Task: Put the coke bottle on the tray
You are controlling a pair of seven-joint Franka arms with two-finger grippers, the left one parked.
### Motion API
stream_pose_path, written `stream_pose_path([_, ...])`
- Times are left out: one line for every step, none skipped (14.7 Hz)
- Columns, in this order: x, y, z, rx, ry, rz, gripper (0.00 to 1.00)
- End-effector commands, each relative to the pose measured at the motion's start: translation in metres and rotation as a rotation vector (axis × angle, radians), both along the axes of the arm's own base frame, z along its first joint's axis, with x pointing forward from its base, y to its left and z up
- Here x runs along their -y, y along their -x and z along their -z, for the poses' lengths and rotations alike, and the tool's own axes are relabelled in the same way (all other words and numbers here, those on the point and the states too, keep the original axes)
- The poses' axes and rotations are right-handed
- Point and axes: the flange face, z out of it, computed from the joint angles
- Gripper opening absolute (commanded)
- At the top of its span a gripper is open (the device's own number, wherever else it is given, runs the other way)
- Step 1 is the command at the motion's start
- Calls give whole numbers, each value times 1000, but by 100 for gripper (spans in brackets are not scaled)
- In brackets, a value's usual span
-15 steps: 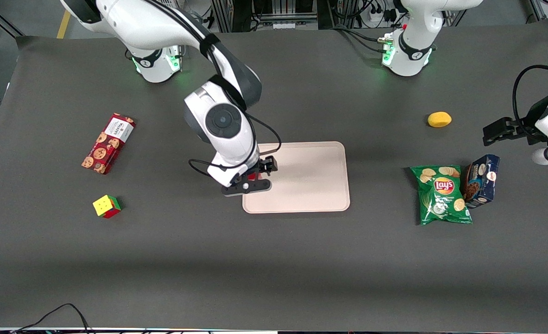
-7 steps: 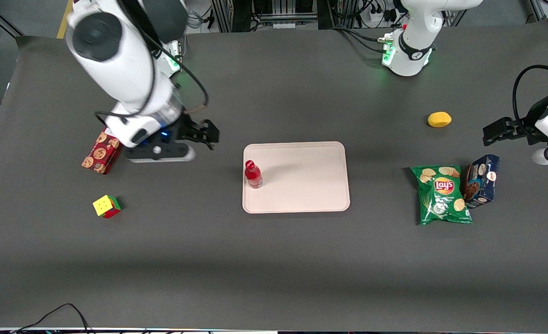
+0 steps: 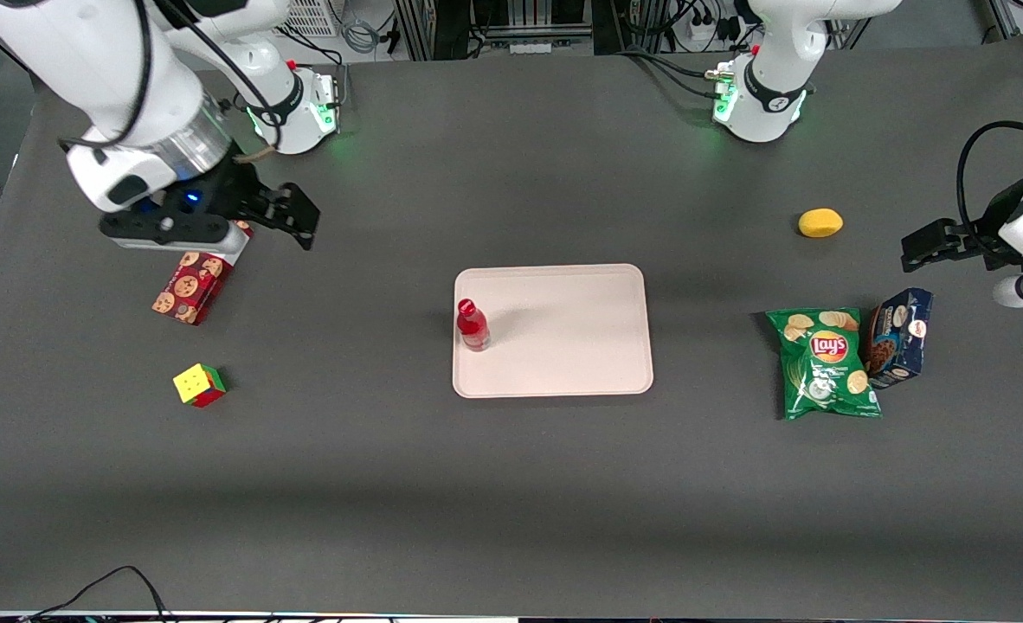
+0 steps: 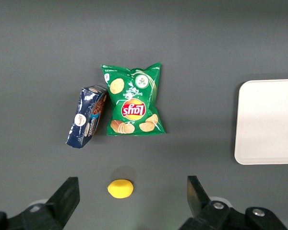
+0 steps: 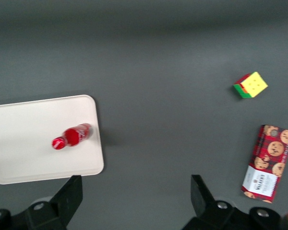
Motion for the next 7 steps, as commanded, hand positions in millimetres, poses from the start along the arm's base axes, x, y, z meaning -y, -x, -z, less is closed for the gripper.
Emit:
stream_pose_path([72,2,0,-14,22,72,100])
stream_pose_path([94,0,-3,-24,23,95,100])
stream_pose_path([116,-4,-3,-31,24,107,100])
stream_pose_path([132,-7,-2,-33,24,113,100])
stream_pose_path([143,-12,3,-41,22,125,100])
stream_pose_path([149,-16,9,-47,23,139,100])
stream_pose_path([153,-20,17,-54,23,148,100])
